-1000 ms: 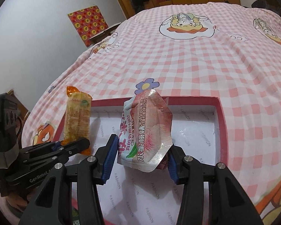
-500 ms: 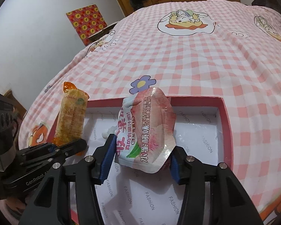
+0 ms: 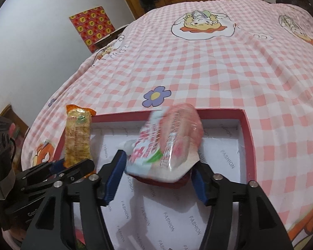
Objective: Organize snacks
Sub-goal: 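Lower both snacks into the box lid and open both grippers, then move both grippers back over the remaining snack pile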
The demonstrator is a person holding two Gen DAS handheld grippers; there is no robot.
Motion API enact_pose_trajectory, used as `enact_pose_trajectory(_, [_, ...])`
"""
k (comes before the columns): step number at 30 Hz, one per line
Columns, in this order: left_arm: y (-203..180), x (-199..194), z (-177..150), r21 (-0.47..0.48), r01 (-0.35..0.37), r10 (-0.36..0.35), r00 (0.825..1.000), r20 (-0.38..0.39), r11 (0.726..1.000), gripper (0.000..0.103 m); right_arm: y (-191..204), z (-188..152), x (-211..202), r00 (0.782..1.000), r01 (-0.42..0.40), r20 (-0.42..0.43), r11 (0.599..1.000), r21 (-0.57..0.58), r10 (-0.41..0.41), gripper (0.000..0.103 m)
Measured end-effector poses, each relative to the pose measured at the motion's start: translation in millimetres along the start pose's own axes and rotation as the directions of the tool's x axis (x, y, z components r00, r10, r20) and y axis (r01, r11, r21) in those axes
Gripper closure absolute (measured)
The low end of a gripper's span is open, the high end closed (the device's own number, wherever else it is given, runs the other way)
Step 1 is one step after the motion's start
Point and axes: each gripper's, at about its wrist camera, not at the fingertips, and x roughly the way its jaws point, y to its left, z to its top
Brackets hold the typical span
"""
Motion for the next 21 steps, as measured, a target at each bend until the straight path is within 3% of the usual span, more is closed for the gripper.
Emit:
enact_pose_trajectory(3, [1,-8,-1,-0.013,0.006,-0.006,1.0,0.006,1.0,0.041,6,0,-7,0.999,0.041,0.031,0.999,-0.035,-0.04,0.015])
enact_pose_trajectory(21, [-14,-52,-21,-0.01,0.018,-0.018,0.999,0.029,1.0,0.041,8,-17,-57,0.995,0.02,0.093,0.999,-0.04,-0.017,0.014])
